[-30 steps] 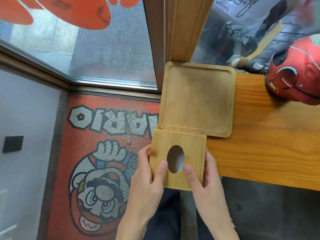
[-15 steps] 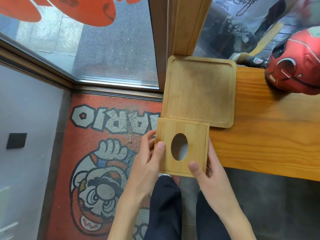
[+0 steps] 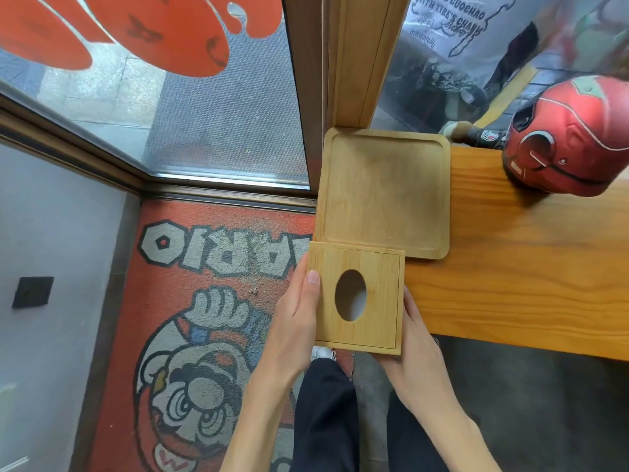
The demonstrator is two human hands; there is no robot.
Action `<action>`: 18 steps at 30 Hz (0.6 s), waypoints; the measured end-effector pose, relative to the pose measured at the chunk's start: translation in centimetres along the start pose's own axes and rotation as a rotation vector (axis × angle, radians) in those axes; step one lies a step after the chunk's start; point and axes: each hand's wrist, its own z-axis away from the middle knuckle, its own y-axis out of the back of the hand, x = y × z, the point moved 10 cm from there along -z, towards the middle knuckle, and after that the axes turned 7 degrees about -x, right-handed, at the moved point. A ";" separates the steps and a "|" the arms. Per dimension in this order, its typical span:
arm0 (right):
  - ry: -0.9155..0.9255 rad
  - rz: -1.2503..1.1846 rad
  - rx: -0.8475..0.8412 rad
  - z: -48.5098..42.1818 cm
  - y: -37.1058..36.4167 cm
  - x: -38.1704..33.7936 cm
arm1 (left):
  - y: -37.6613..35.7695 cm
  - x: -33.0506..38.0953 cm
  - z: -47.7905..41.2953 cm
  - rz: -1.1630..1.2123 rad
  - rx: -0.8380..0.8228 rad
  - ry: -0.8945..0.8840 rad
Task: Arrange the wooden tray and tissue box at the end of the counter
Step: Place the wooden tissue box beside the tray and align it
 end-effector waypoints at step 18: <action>-0.105 -0.273 0.173 -1.9 13.3 3.7 | 3.5 2.1 -7.8 0.055 -0.018 -0.040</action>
